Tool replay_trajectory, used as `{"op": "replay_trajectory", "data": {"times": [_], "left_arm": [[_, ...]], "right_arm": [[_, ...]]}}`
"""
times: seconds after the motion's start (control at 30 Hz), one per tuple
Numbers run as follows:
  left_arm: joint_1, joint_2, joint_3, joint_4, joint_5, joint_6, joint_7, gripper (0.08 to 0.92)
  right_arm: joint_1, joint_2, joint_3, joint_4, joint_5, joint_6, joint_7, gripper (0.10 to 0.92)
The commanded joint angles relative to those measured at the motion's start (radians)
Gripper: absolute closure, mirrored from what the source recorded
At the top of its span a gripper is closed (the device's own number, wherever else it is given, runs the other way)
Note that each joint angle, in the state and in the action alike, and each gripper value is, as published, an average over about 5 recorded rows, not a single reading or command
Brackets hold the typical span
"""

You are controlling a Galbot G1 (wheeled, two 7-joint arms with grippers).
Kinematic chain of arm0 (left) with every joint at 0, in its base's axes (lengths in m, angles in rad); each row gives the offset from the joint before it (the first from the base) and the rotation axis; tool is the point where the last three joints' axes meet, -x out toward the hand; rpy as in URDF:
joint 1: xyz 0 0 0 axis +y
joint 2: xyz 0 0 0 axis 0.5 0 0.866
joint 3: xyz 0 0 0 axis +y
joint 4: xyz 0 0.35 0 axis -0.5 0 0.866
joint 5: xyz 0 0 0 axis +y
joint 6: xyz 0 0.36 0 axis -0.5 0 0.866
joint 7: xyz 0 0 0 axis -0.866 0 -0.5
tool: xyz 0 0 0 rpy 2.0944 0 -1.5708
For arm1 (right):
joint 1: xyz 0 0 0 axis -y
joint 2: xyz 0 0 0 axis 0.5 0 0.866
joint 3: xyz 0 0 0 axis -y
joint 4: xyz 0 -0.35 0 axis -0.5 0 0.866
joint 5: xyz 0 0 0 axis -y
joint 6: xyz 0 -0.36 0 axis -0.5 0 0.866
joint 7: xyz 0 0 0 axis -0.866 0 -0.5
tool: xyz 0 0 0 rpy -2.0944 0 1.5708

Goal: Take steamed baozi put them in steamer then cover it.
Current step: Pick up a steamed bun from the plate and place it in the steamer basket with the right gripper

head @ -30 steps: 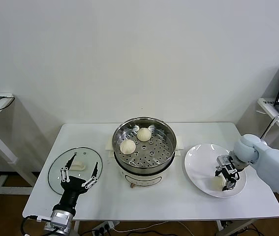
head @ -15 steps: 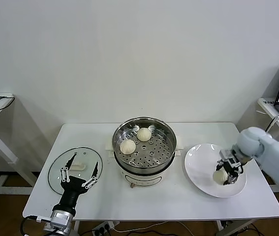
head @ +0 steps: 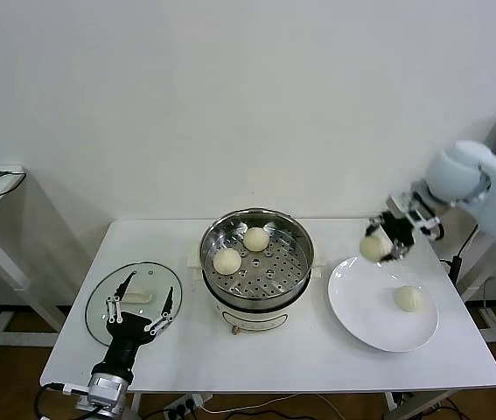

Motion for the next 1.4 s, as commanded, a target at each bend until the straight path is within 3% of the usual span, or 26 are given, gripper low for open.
{"op": "replay_trajectory", "data": {"times": [0.03, 0.47, 0.9, 1.4], "left_arm": [[0.000, 0.002, -0.007, -0.001, -0.005, -0.001, 0.002, 0.177], [-0.008, 0.009, -0.032, 0.004, -0.027, -0.002, 0.007, 0.177], [-0.020, 0.016, -0.046, 0.020, -0.046, -0.002, 0.013, 0.177], [-0.032, 0.015, -0.053, 0.045, -0.049, -0.006, 0.017, 0.177]], "right_arm": [[0.308, 0.182, -0.242, 0.049, 0.084, 0.221, 0.052, 0.339], [0.252, 0.404, -0.317, 0.021, -0.136, 0.555, 0.214, 0.338], [0.156, 0.465, -0.329, 0.052, -0.199, 0.602, 0.297, 0.338], [0.058, 0.516, -0.330, -0.007, -0.198, 0.597, 0.277, 0.338]]}}
